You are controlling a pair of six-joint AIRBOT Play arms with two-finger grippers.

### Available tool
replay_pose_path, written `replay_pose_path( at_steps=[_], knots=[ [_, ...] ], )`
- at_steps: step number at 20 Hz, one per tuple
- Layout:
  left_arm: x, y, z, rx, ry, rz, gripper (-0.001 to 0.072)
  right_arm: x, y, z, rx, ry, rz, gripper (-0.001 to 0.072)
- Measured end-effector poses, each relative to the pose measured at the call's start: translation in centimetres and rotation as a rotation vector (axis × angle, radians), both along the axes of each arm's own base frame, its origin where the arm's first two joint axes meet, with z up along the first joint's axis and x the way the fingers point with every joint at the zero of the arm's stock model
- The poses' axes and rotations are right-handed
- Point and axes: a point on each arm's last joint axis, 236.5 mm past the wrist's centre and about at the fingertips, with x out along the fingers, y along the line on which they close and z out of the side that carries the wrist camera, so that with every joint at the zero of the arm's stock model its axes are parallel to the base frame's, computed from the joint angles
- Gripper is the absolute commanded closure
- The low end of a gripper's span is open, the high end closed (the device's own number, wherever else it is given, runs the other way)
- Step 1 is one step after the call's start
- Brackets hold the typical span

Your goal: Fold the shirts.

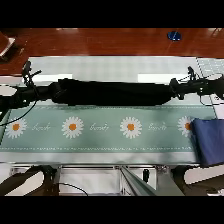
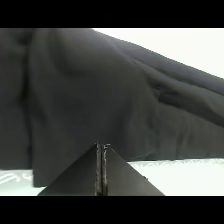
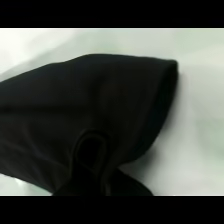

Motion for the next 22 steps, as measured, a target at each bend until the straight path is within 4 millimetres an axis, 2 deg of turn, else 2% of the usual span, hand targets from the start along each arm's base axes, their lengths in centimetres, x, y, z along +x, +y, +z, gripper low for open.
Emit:
replay_pose_path(
  at_steps=[2,6,8,11,13,17,19,22],
  knots=[
    [0.0,-1.3,0.7,-0.004,-0.012,-0.037,0.0692,-1.7,-0.8,2.6,-0.063,-0.031,0.047,0.0688],
    [0.0,-6.4,1.0,-0.039,0.017,-0.122,0.0693,-6.3,-1.9,8.9,-0.198,-0.133,0.069,0.0688],
    [0.3,-10.4,0.8,-0.053,0.034,-0.192,0.0693,-8.9,-1.4,12.4,-0.245,-0.194,0.066,0.0688],
    [0.3,-18.0,0.3,-0.064,0.048,-0.34,0.0693,-12.4,-0.5,17.2,-0.301,-0.299,0.037,0.0688],
    [-0.2,-23.3,-0.2,-0.076,0.067,-0.433,0.0693,-14.4,0.3,19.6,-0.317,-0.353,0.021,0.0688],
    [-2.9,-32.9,-2.2,-0.099,0.128,-0.605,0.0693,-17.0,2.5,23.3,-0.286,-0.452,0.003,0.0688],
    [-5.3,-36.7,-3.6,-0.106,0.182,-0.681,0.0693,-17.7,3.5,24.3,-0.258,-0.481,0.009,0.0688],
    [-9.3,-41.4,-5.2,-0.111,0.241,-0.775,0.0693,-18.2,4.2,25.0,-0.235,-0.5,0.015,0.0688]
  ],
)
